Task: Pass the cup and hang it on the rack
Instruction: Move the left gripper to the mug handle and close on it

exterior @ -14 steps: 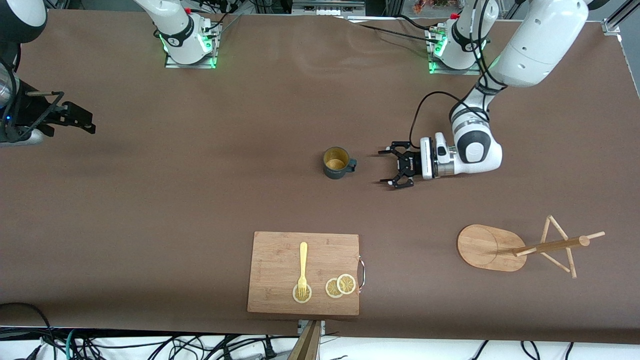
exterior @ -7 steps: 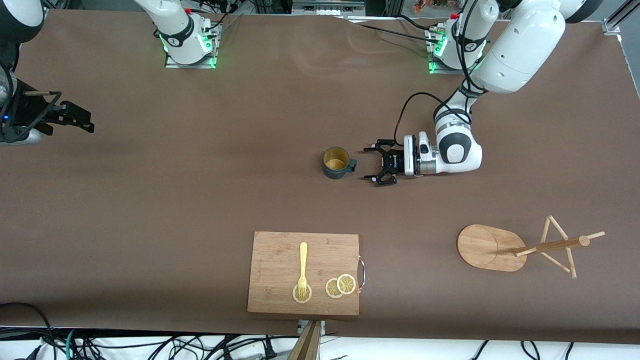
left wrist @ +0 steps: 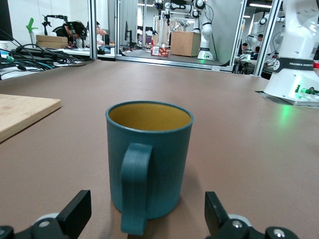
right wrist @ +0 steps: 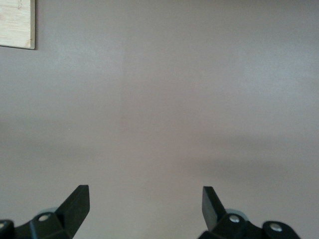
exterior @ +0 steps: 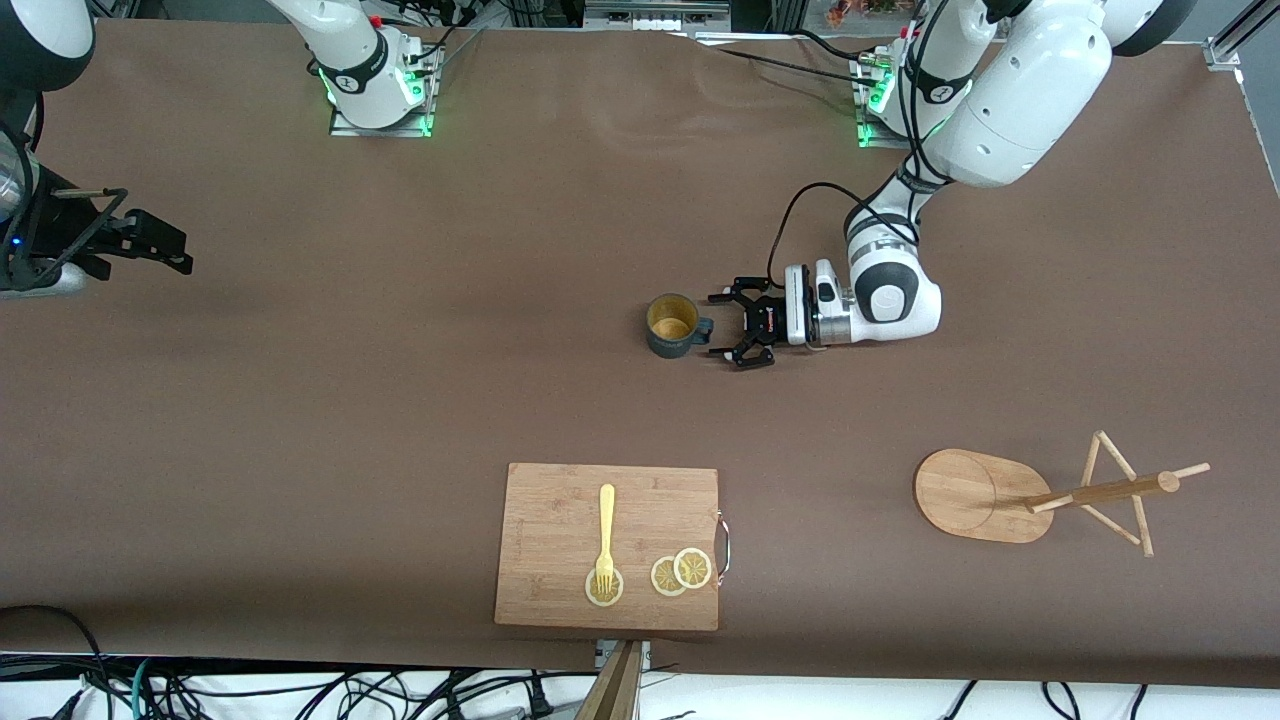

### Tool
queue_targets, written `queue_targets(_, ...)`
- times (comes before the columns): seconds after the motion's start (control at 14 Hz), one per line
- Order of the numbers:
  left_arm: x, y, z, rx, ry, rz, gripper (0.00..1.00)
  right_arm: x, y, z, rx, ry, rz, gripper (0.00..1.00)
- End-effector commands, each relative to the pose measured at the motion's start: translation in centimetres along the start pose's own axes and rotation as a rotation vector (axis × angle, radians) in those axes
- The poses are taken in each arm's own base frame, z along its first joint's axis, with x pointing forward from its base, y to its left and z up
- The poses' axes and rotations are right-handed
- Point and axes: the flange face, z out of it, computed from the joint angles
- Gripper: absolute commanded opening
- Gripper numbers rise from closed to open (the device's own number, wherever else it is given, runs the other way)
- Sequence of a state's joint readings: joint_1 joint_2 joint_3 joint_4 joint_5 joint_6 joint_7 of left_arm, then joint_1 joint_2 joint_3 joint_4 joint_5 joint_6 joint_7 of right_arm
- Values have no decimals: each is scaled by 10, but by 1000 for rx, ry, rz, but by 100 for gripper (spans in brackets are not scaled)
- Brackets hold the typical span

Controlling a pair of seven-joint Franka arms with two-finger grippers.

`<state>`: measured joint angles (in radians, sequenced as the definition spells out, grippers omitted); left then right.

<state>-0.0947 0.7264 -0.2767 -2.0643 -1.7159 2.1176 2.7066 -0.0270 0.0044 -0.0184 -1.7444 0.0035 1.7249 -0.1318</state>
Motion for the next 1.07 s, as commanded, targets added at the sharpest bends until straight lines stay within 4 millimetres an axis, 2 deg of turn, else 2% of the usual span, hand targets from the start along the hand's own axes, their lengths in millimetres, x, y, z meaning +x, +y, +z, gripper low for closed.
queue_targets(0.0, 0, 0, 7, 26, 9, 30, 100, 3, -3, -5, 13, 13, 4, 100)
queue_targets(0.43, -3, 17, 20, 23, 21, -11, 100, 3, -4, -6, 20, 17, 5, 100)
queue_targets(0.79, -7, 26, 22, 43, 30, -42, 100, 5, -3, -6, 18, 31, 7, 100)
queue_targets(0.86, -6, 26, 23, 43, 31, -26, 97, 5, -3, -6, 18, 31, 6, 100)
queue_targets(0.93, -7, 27, 23, 43, 32, -27, 81, 5, -3, -6, 18, 31, 7, 100)
queue_targets(1.0, -7, 27, 23, 43, 32, -29, 62, 5, -3, -6, 18, 31, 7, 100)
